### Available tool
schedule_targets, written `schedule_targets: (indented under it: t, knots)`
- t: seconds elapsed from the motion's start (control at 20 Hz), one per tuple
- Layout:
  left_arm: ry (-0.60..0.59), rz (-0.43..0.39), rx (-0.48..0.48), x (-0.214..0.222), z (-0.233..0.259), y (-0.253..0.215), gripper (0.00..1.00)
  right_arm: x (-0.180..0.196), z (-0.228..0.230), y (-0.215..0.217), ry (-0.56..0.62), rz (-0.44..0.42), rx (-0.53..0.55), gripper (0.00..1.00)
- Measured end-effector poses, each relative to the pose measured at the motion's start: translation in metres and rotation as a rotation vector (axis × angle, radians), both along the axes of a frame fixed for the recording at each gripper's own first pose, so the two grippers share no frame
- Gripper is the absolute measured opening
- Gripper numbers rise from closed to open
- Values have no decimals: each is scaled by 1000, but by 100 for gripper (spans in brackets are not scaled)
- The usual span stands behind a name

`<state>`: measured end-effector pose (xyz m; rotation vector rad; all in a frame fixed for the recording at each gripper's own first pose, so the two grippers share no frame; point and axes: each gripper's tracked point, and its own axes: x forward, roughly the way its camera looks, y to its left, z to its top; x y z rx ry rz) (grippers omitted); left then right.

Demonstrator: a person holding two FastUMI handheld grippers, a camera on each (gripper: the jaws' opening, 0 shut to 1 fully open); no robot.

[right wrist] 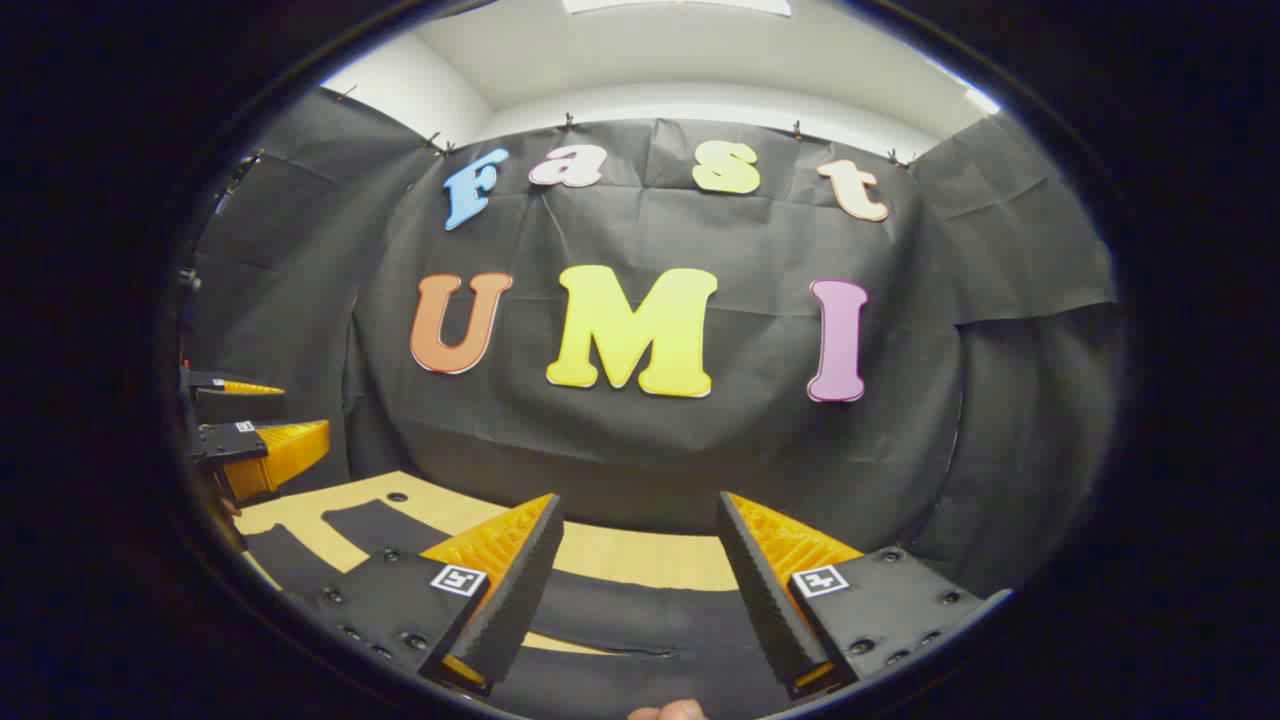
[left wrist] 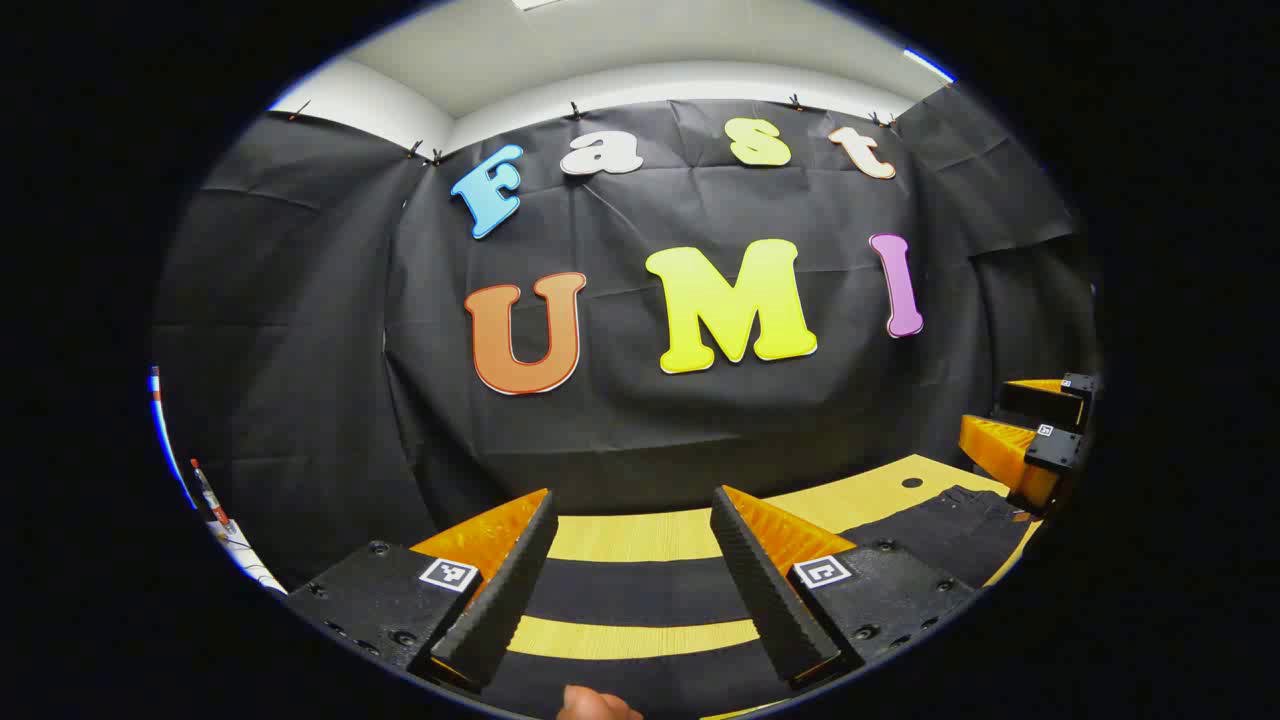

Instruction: Grasp the waist and the cuffs of the jeans and fold them to make the two legs overlap; first hold the waist and fold one-third of the jeans toward the cuffs, then hold the cuffs and fold the remaining one-third in the same direction to finish folding.

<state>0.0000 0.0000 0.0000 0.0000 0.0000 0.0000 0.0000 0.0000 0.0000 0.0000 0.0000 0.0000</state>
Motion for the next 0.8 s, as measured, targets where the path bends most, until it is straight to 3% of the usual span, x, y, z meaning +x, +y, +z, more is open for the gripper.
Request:
schedule_targets:
  t: [0.1,0.8]
  knots:
    - [0,9,-2,1,1,2,94,2,0,-3,2,-4,2,96]
    - [3,24,-2,5,2,11,99,8,1,-2,-2,5,-6,94]
